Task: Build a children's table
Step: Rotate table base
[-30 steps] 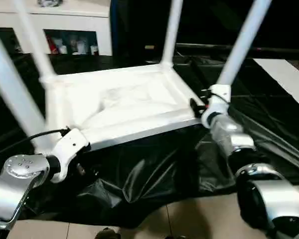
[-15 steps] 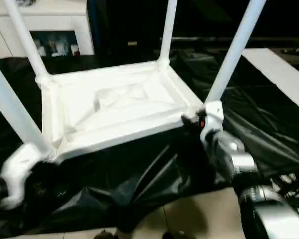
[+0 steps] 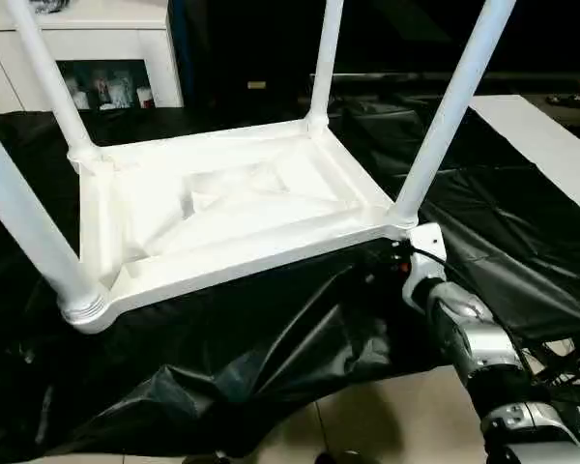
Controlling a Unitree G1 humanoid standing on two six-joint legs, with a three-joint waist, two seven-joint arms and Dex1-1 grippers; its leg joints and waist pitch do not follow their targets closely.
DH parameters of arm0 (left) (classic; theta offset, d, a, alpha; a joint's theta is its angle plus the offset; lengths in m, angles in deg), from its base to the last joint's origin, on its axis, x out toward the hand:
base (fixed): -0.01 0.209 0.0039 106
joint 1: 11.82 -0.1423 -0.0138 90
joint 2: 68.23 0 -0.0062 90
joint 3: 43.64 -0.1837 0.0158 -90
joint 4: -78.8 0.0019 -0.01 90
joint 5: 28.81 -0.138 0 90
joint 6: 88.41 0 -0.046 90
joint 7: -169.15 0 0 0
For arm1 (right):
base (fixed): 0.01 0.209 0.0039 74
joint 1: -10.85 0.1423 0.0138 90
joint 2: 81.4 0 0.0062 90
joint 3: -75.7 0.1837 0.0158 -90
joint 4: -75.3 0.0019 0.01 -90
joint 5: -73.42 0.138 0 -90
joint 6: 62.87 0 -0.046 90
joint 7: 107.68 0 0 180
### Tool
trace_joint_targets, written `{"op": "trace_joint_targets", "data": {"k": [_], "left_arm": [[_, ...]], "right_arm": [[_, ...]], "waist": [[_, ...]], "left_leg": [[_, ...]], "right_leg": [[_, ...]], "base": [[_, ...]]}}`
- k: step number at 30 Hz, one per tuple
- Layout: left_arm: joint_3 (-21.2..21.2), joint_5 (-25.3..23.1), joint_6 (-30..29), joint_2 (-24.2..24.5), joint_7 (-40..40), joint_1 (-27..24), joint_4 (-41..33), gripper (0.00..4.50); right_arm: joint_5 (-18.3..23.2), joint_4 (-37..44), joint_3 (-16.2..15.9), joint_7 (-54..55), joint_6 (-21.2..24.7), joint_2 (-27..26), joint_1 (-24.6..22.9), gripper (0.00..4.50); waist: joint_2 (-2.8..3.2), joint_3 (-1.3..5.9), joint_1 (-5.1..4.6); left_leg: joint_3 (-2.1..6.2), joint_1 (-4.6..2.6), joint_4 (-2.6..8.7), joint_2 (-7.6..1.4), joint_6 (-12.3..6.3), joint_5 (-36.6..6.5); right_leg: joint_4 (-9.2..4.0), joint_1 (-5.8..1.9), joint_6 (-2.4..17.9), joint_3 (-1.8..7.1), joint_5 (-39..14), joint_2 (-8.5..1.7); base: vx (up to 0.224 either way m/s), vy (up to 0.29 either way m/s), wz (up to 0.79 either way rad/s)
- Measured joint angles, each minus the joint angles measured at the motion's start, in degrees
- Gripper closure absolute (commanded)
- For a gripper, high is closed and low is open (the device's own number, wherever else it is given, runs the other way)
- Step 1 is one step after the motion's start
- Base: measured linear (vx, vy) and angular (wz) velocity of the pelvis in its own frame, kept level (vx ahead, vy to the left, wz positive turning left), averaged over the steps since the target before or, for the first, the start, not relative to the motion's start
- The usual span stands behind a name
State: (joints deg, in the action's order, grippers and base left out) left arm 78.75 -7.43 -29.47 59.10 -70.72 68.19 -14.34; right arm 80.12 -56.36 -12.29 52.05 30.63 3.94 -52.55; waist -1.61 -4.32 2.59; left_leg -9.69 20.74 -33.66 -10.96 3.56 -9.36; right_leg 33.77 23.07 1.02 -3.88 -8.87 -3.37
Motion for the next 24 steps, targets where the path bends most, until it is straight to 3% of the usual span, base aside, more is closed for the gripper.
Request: {"op": "trace_joint_targets", "data": {"k": [2,5,9,10,11,12,13,14,15,16,19,24], "left_arm": [[1.1,3.0,2.3,-3.5,0.8,4.2,0.2,0.06],[0.5,4.2,3.1,-6.1,2.0,5.9,0.2,0.06],[-3.5,4.5,4.5,-12.4,5.9,8.8,-0.2,0.06],[-4.0,4.9,4.5,-12.5,5.9,8.9,-0.2,0.06],[-4.2,5.4,3.8,-13.0,6.1,9.2,-0.7,0.06],[-4.6,6.4,3.0,-14.3,6.5,10.0,-2.1,0.06],[-5.1,7.2,2.6,-15.2,6.5,9.9,-3.3,0.06],[-5.8,8.1,2.4,-16.2,6.5,9.7,-4.4,0.06],[-6.8,9.6,1.0,-16.8,6.3,9.2,-6.0,0.06],[-7.6,10.6,0.4,-16.8,6.2,9.3,-7.1,0.06],[-9.1,13.1,-2.1,-16.8,5.3,9.0,-10.4,0.06],[-12.0,15.9,-5.3,-15.9,3.9,8.1,-14.2,0.06]], "right_arm": [[-1.1,-1.7,0.1,4.3,0.8,0.0,0.9,1.32],[-2.2,-3.4,0.7,8.0,1.5,0.0,1.5,1.32],[-2.6,-4.6,1.0,9.4,2.2,-1.3,2.9,1.32],[-2.6,-4.6,0.8,9.4,2.2,-1.7,3.1,1.32],[-2.7,-4.9,0.8,9.4,2.1,-1.7,3.1,1.32],[-2.9,-6.4,0.8,9.4,2.0,-1.5,3.7,1.32],[-2.9,-7.0,0.8,9.4,1.9,-1.5,4.6,1.32],[-3.0,-7.4,0.7,9.5,1.7,-1.5,5.6,1.32],[-3.2,-8.7,0.2,9.4,1.0,-2.0,6.9,1.32],[-3.4,-9.0,-0.2,9.4,0.8,-2.5,7.3,1.32],[-4.6,-12.1,-1.3,9.2,0.0,-4.1,9.6,1.32],[-5.6,-15.3,-2.1,7.9,-0.7,-4.3,12.5,1.32]], "waist": [[0.13,-0.08,0.09],[0.17,-0.1,-0.39],[0.87,-0.53,-1.09],[1.01,-0.66,-0.9],[0.91,-0.68,-0.63],[-0.13,-0.38,0.36],[-1.38,-0.09,1.03],[-1.04,-0.26,1.79],[-0.28,0.03,3.12],[0.18,0.19,3.69],[0.57,0.43,3.81],[0.48,0.46,2.87]], "left_leg": [[0.0,-0.28,-0.03,0.01,0.0,0.0],[0.13,-0.77,-0.02,-0.04,-0.01,0.0],[1.09,-0.77,0.05,-0.45,0.0,0.0],[1.16,-0.49,0.06,-0.71,0.02,0.0],[0.95,-0.53,0.03,-0.84,0.06,0.0],[-0.64,-0.68,-0.01,-0.76,0.07,0.0],[-1.53,-0.94,-0.45,-0.53,0.39,-0.2],[-1.17,-0.56,-1.23,-0.58,0.92,-1.2],[-0.04,0.45,-1.24,-0.36,0.78,-2.0],[0.48,1.04,-0.88,-0.34,1.18,-1.5],[0.73,1.24,-0.88,-1.04,1.59,0.6],[0.79,1.23,-0.77,-0.93,1.58,0.6]], "right_leg": [[-0.16,-0.1,0.0,-0.02,0.0,-0.01],[-0.61,-0.44,0.0,-0.33,0.0,-0.01],[-1.9,-1.5,0.1,-2.5,-0.1,-0.23],[-1.21,-1.59,0.5,-2.93,-0.5,-0.25],[1.07,-1.4,1.4,-2.87,-2.5,-0.37],[5.6,-1.62,1.9,-1.24,-4.9,-1.03],[6.52,-1.16,-0.4,-0.16,-5.7,-1.25],[6.44,-0.54,-0.3,-0.04,-5.7,-1.23],[6.29,-0.36,-0.2,-0.43,-5.7,-1.22],[6.22,-0.13,0.2,-0.65,-5.4,-0.9],[6.16,0.05,0.7,-0.75,-4.8,0.08],[5.45,-0.07,0.6,-0.51,-4.5,0.15]], "base": [[0.0,0.0,0.0],[0.0,0.0,0.0],[0.0,0.0,0.0],[0.0,0.0,0.0],[-0.075,-0.017,-0.15],[-0.036,-0.088,0.04],[-0.036,-0.088,0.04],[0.067,-0.092,-0.03],[0.102,-0.038,-0.22],[0.102,-0.038,-0.22],[0.0,0.0,0.0],[0.0,0.0,0.0]]}}
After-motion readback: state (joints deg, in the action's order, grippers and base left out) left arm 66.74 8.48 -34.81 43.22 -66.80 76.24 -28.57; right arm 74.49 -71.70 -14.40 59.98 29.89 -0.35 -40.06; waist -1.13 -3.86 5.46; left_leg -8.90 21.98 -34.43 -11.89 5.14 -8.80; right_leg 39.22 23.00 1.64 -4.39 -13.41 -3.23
